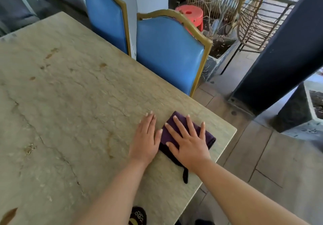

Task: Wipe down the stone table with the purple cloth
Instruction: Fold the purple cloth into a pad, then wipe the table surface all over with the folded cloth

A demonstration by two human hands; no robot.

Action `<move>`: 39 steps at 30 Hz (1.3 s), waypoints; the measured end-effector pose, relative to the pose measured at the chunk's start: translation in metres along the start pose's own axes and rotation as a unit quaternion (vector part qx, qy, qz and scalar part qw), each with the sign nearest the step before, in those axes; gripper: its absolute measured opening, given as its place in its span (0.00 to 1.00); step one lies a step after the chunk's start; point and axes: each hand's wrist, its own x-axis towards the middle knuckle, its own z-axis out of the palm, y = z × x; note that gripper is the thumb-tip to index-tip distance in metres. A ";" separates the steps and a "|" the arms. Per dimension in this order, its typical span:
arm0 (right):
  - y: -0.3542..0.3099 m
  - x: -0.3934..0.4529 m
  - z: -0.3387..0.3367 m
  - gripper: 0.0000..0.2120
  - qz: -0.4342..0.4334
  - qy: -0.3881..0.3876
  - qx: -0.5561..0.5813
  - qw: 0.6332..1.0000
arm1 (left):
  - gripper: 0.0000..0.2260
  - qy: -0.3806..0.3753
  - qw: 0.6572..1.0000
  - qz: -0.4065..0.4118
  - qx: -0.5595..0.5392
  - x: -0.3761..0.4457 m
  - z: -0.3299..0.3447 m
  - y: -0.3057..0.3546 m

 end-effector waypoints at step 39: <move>-0.112 0.109 0.001 0.31 -0.321 -0.066 -0.067 0.943 | 0.25 0.068 0.802 -0.579 0.128 -0.153 -0.049 -0.024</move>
